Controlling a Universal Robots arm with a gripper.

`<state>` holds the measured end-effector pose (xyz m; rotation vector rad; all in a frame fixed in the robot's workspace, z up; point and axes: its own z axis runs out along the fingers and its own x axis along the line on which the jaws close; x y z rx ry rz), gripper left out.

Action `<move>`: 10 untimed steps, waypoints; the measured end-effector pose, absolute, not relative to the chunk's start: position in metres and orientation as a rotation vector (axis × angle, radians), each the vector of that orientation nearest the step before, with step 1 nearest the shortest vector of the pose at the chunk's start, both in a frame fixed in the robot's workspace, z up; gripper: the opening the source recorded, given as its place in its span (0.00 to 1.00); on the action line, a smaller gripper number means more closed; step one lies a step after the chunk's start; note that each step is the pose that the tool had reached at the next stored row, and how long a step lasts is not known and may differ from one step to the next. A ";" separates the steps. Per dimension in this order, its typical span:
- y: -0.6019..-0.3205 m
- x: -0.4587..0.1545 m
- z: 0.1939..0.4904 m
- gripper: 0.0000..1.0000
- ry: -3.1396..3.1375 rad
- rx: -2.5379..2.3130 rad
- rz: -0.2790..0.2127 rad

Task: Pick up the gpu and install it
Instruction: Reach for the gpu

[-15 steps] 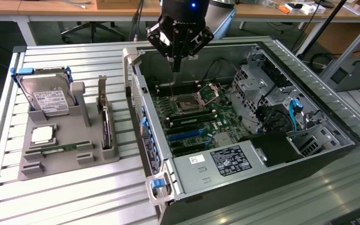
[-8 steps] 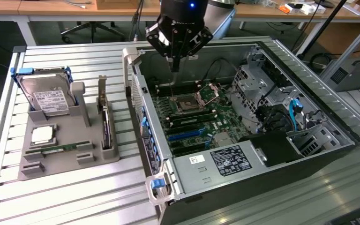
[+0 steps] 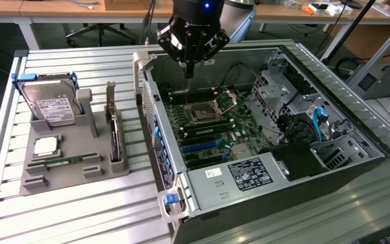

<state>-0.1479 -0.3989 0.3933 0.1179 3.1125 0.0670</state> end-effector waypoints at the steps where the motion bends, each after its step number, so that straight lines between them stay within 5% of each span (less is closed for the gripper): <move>1: -0.399 -0.148 0.393 0.11 3.113 0.118 0.067; 10: -0.399 -0.150 0.393 0.11 3.112 0.118 0.067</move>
